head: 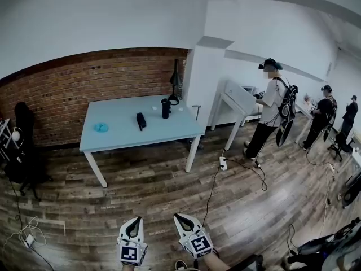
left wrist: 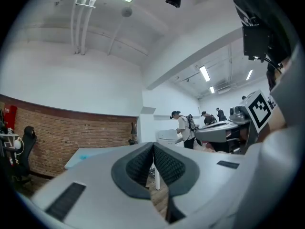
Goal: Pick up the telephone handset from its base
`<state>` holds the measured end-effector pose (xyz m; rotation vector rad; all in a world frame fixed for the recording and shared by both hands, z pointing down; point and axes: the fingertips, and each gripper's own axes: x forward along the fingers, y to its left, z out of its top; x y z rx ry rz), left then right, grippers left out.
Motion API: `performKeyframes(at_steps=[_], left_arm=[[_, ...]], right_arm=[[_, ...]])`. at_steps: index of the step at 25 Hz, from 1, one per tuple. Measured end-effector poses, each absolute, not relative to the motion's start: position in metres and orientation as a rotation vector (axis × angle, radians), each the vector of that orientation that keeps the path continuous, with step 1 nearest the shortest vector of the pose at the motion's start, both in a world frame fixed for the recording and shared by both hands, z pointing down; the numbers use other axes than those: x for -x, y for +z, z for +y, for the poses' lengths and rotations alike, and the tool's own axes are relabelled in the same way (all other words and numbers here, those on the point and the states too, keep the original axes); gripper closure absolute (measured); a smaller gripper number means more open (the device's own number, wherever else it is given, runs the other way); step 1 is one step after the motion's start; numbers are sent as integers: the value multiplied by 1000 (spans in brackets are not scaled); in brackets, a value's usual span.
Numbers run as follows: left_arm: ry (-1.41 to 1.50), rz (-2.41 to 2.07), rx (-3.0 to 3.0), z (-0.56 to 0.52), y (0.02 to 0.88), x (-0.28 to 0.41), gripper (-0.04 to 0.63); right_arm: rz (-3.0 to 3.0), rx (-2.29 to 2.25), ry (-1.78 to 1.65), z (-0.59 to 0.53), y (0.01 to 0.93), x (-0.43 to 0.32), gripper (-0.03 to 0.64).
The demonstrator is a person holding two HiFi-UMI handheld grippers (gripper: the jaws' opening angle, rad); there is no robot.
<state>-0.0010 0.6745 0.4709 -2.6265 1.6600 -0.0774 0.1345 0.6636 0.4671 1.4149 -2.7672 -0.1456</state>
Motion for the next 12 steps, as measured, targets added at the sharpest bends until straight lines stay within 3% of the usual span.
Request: performKeyframes(at_steps=[12], left_arm=[[-32,1648,2629,671,469,7,572]], right_arm=[[-2756,-1395,-111,660,467,-124,600]])
